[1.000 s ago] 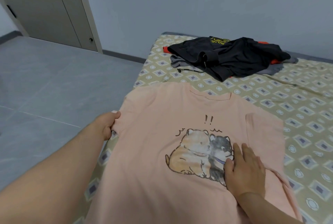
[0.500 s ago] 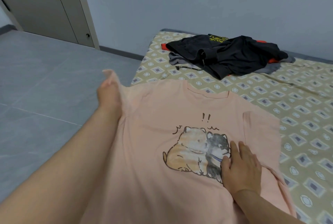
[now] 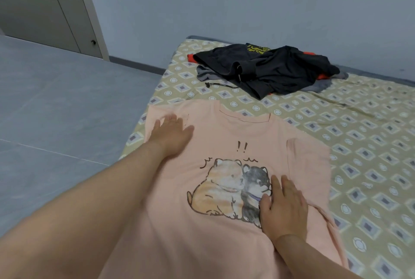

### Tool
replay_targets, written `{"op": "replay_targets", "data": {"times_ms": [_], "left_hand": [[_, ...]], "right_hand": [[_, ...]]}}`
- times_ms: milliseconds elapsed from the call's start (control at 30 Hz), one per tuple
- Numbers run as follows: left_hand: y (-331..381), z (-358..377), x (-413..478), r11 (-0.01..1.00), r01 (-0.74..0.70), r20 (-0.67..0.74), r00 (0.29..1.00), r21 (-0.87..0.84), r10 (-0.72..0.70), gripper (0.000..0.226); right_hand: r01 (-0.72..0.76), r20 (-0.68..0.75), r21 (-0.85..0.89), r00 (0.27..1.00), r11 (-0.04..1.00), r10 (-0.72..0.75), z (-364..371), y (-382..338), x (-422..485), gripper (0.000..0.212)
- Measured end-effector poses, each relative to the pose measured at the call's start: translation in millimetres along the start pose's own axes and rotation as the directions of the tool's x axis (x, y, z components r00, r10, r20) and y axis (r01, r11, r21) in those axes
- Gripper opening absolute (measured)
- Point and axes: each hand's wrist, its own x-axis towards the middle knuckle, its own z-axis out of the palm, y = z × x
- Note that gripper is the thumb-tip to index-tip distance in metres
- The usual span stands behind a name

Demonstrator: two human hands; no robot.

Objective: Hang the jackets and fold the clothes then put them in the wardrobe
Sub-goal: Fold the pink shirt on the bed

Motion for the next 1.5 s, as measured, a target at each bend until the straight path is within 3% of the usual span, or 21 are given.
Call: {"op": "replay_targets", "data": {"times_ms": [100, 200, 333, 467, 600, 900, 1033, 1167, 1267, 1333, 1400, 1467, 1500], "left_hand": [[-12.0, -4.4, 2.4, 0.996, -0.083, 0.009, 0.997, -0.028, 0.083, 0.057], [-17.2, 11.4, -29.0, 0.985, -0.124, -0.138, 0.980, 0.123, 0.140, 0.061], [-2.3, 47.2, -91.7, 0.995, -0.055, -0.266, 0.961, 0.088, 0.076, 0.062], [4.7, 60.7, -139.0, 0.994, -0.009, -0.234, 0.972, 0.107, 0.034, 0.064], [-3.2, 68.0, -188.0, 0.991, 0.012, -0.176, 0.984, 0.132, 0.012, 0.065], [-18.7, 106.5, -311.6, 0.976, 0.033, -0.031, 0.999, 0.217, -0.027, 0.091], [-20.0, 109.3, -343.7, 0.968, 0.048, 0.047, 0.997, 0.248, -0.062, 0.072], [-23.5, 95.8, -374.4, 0.970, 0.057, 0.118, 0.989, 0.238, -0.087, 0.067], [-34.4, 71.7, -384.9, 0.953, 0.286, 0.017, 0.957, 0.097, -0.289, 0.065], [-46.5, 52.7, -391.3, 0.884, 0.460, 0.053, 0.888, -0.087, -0.457, 0.069], [-53.7, 39.1, -397.6, 0.827, 0.532, 0.139, 0.846, -0.181, -0.514, 0.064], [-54.7, 32.7, -405.9, 0.832, 0.527, 0.207, 0.845, -0.175, -0.492, 0.052], [-54.1, 29.8, -410.6, 0.848, 0.501, 0.233, 0.857, -0.173, -0.459, 0.051]], "right_hand": [[0.009, 0.016, -0.011, 1.000, 1.000, -0.009, 2.0, 1.8, -0.2, 0.069], [0.011, 0.026, -0.010, 1.000, 1.000, -0.011, 2.8, 2.4, -0.4, 0.063], [0.018, 0.024, 0.016, 1.000, 1.000, -0.019, 0.9, 1.3, -1.8, 0.069], [0.048, 0.082, -0.041, 0.996, 0.998, -0.045, -3.5, 1.3, -3.5, 0.064], [0.109, 0.232, -0.079, 0.969, 0.991, -0.088, -18.8, 3.6, -6.3, 0.066], [0.209, 0.406, -0.045, 0.897, 0.977, -0.174, -29.1, 46.1, -134.0, 0.064], [0.195, 0.469, 0.011, 0.865, 0.981, -0.177, -44.7, 61.7, -167.1, 0.061], [0.050, 0.428, 0.180, 0.895, 0.982, -0.124, -60.7, 85.0, -197.6, 0.049], [-0.113, 0.414, 0.309, 0.910, 0.944, -0.027, -67.2, 105.1, -232.4, 0.040], [-0.229, 0.360, 0.355, 0.928, 0.907, 0.093, -70.0, 117.3, -255.5, 0.017], [-0.383, 0.359, 0.414, 0.902, 0.826, 0.238, -76.2, 122.5, -275.3, 0.024], [-0.498, 0.482, 0.491, 0.839, 0.715, 0.253, -83.5, 127.4, -288.9, 0.024], [-0.579, 0.579, 0.549, 0.783, 0.602, 0.225, -87.4, 128.5, -293.3, 0.021]]}}
